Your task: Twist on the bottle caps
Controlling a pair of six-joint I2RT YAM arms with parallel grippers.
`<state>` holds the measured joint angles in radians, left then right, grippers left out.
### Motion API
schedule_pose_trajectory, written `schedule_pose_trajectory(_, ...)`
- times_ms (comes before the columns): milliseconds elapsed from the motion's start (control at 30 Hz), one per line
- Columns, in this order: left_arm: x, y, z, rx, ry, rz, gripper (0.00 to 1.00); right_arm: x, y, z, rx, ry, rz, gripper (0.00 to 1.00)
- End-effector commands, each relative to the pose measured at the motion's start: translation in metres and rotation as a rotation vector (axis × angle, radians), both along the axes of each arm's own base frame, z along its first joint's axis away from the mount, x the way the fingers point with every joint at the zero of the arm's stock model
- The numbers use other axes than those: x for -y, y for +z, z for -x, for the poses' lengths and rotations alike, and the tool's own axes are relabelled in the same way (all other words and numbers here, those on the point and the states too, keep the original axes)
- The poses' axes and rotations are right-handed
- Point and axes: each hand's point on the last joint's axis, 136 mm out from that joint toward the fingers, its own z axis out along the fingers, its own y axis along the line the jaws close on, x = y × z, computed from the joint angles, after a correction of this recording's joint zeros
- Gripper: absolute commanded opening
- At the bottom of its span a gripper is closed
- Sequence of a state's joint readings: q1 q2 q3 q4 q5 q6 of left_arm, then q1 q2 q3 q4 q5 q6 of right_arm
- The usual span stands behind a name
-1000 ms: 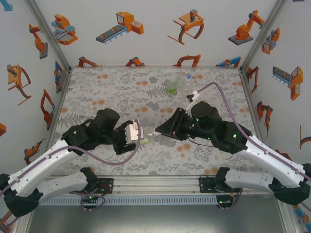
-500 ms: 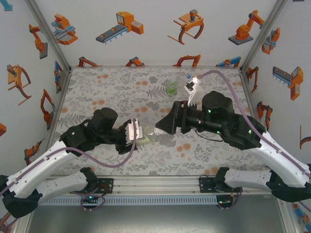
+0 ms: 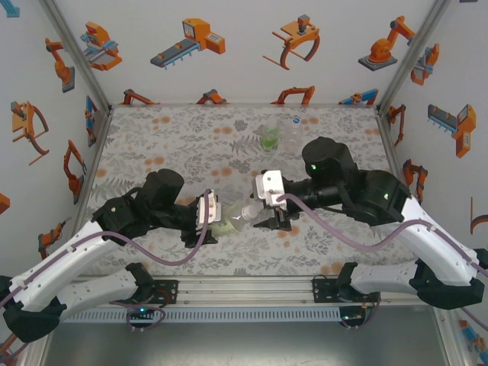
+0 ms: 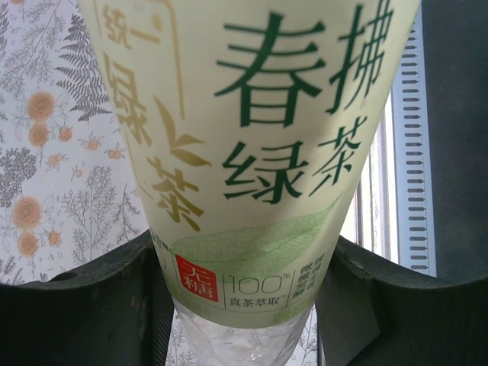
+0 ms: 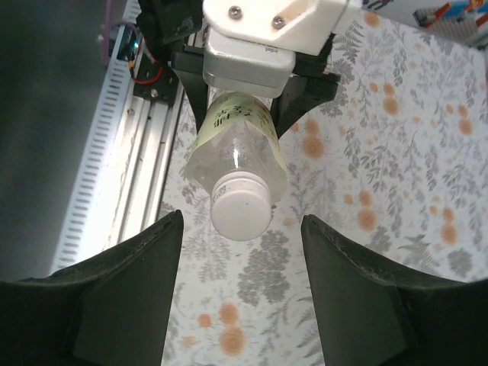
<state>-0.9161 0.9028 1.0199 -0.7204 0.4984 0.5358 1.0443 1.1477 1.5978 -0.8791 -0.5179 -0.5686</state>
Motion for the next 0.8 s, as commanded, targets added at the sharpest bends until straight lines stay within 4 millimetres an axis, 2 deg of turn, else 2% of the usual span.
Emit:
schedule_pose_trajectory(0,0.002,0.016,0.008,0.007,-0.048,0.038,0.0,-0.001,0.009,0.011,0.127,0.123,-0.036,0.57)
schedule_pose_trajectory(333,0.003,0.016,0.006,0.011,-0.044,0.033,0.0,-0.002,0.007,0.018,0.09,0.154,-0.046,0.43)
schedule_pose_trajectory(533,0.004,0.018,0.005,0.012,-0.037,0.038,0.0,-0.004,0.002,0.02,0.038,0.146,-0.031,0.3)
schedule_pose_trajectory(633,0.004,0.021,0.002,0.023,-0.02,0.048,0.0,-0.009,0.001,0.01,-0.064,0.042,-0.04,0.21)
schedule_pose_trajectory(767,0.003,0.021,-0.007,0.055,0.028,0.057,0.0,-0.015,-0.008,-0.023,-0.347,-0.273,-0.077,0.04)
